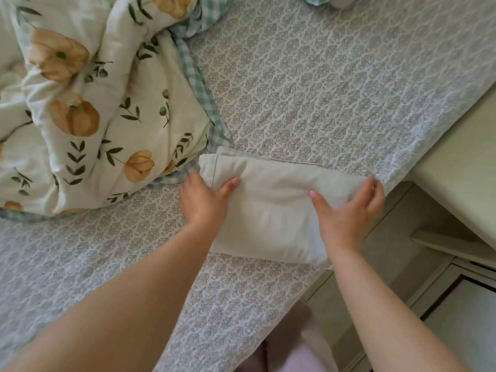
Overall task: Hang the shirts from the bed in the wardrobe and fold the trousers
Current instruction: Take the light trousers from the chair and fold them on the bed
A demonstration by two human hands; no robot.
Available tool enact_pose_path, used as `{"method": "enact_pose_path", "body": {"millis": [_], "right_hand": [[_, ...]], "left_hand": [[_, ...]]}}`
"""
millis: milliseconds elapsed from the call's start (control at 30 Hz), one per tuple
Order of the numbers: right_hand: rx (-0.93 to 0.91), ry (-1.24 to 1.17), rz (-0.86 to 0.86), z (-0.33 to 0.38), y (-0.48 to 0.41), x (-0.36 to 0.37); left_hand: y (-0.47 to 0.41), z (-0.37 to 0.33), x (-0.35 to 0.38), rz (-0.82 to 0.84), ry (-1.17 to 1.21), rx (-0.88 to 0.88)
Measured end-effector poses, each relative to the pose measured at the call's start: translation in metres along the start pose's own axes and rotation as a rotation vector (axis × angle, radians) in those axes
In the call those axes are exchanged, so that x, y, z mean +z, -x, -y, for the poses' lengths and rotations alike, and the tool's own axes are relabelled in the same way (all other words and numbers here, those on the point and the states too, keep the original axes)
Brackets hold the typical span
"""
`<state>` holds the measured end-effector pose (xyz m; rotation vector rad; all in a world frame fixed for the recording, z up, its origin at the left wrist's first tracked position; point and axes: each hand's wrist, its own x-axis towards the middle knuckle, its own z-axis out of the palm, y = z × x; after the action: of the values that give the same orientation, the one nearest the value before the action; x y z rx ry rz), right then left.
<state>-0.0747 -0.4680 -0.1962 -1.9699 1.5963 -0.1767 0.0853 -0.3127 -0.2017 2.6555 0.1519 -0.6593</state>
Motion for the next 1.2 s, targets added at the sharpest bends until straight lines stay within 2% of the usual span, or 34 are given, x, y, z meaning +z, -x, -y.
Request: {"method": "enact_pose_path", "body": {"millis": [100,200,333,400,500,600,667,800,933,1200], "right_hand": [[0.308,-0.245,0.065,-0.001,0.000,0.002],[0.372,-0.279,0.150,-0.007,-0.003,0.002],[0.330,-0.314,0.306,-0.018,-0.010,-0.003],[0.359,-0.412,0.454,-0.027,-0.010,-0.012],[0.521,-0.578,0.627,-0.034,-0.010,-0.018],[0.585,-0.636,0.659,-0.026,-0.013,-0.039],[0.601,-0.658,0.621,-0.016,-0.016,-0.060],[0.582,-0.750,0.600,0.005,-0.018,-0.111],[0.494,-0.838,0.587,0.028,-0.011,-0.171],[0.451,-0.978,0.265,0.025,0.069,-0.289]], "left_hand": [[-0.002,-0.003,-0.002,-0.061,0.000,0.159],[-0.006,0.002,-0.001,0.028,0.128,0.184],[-0.008,0.009,-0.001,0.177,0.155,0.065],[-0.004,0.004,-0.007,0.236,0.140,0.010],[-0.007,-0.008,-0.017,0.391,0.076,-0.126],[0.003,-0.025,-0.045,0.593,0.284,-0.361],[0.013,-0.037,-0.066,0.665,0.349,-0.391],[0.039,-0.072,-0.107,0.742,0.420,-0.301],[0.072,-0.113,-0.144,0.719,0.419,-0.157],[0.174,-0.171,-0.191,0.523,0.163,0.359]]}}
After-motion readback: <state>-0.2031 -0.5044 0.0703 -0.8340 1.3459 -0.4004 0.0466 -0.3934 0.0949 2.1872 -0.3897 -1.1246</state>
